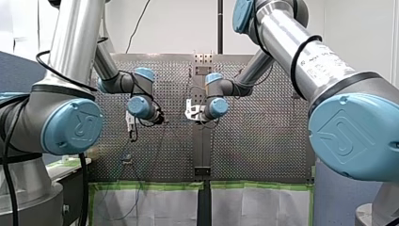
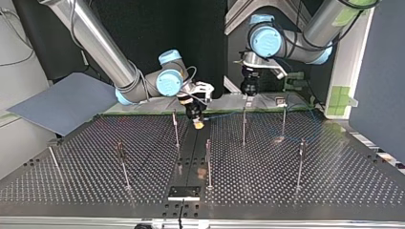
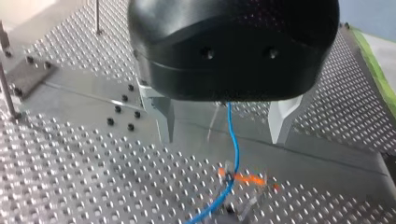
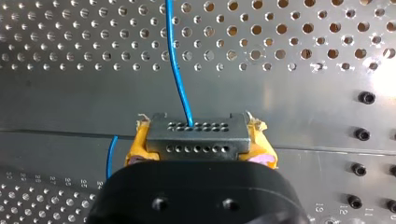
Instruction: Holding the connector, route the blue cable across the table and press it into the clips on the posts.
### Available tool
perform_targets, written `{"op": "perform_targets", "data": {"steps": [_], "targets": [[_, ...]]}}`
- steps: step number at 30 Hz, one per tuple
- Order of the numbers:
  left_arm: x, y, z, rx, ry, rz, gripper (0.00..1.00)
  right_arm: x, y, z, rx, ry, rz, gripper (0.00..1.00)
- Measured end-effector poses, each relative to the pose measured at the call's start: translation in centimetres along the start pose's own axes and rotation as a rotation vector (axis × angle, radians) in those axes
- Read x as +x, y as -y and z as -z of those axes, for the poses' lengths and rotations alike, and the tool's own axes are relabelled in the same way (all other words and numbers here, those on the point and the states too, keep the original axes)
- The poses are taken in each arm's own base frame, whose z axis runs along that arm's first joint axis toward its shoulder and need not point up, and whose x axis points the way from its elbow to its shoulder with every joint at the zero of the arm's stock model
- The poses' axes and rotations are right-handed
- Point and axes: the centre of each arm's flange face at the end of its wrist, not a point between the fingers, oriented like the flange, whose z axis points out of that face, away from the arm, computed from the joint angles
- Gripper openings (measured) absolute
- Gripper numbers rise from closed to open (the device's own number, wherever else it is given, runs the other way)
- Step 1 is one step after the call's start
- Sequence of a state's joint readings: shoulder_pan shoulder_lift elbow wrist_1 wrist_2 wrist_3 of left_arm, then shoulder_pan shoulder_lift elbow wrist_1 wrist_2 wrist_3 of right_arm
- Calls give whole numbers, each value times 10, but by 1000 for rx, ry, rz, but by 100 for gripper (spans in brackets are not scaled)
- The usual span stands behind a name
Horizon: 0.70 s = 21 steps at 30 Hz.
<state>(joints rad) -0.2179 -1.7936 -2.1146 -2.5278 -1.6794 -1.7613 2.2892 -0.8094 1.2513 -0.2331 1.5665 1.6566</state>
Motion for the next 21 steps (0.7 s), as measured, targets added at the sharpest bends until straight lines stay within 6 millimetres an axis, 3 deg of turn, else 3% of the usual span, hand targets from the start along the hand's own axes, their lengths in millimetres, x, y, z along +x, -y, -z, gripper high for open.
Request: {"op": "perform_targets", "data": {"steps": [6,21], "targets": [[6,12,-5,20,8,15,100,0,-2,0,-3,-1,-6,0],[19,43,-53,33,3,44,100,1,-5,-1,-9,-5,-16,0]]}}
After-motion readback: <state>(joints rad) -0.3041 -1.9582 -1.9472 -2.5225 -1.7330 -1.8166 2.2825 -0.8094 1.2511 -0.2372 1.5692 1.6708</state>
